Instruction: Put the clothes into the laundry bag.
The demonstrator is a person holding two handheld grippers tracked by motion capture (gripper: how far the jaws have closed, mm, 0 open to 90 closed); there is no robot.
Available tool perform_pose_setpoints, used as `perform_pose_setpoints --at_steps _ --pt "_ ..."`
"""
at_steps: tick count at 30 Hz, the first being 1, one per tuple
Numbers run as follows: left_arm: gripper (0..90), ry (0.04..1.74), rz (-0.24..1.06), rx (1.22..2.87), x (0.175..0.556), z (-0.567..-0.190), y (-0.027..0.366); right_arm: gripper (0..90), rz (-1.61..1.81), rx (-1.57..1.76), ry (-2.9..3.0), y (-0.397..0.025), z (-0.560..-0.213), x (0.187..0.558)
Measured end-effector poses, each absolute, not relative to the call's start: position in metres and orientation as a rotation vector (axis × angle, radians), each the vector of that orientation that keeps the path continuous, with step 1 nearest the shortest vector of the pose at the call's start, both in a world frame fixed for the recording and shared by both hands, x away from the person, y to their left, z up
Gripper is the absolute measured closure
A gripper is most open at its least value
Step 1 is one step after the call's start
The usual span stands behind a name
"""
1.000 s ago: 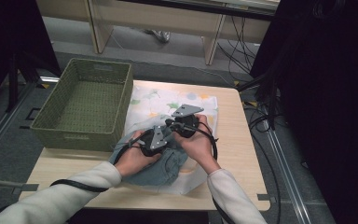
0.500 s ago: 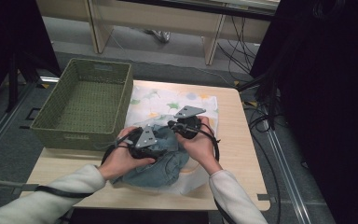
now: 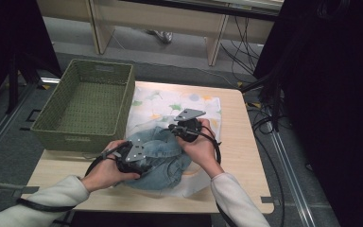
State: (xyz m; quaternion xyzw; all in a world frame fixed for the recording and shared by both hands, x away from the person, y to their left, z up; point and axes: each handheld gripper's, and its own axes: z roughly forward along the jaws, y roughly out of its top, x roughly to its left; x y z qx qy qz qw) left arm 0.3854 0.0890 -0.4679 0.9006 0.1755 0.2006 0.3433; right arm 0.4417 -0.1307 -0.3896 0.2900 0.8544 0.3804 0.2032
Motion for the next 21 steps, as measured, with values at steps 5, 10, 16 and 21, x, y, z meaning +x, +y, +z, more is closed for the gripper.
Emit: perform_pose_setpoints --at_steps 5,10,16,21 --pt "56.8 0.483 0.501 2.403 0.39 -0.474 0.08 90.0 1.05 0.799 2.4 -0.129 -0.392 0.44" --pt "76.3 0.548 0.471 2.362 0.391 -0.466 0.083 90.0 1.051 0.8 2.4 -0.128 -0.391 0.438" --pt "77.8 0.624 0.426 2.172 0.385 -0.423 0.093 90.0 1.079 0.788 2.368 -0.121 -0.384 0.435" --pt "77.9 0.578 0.456 2.101 0.376 -0.399 0.085 90.0 1.106 0.751 2.358 -0.107 -0.377 0.43"
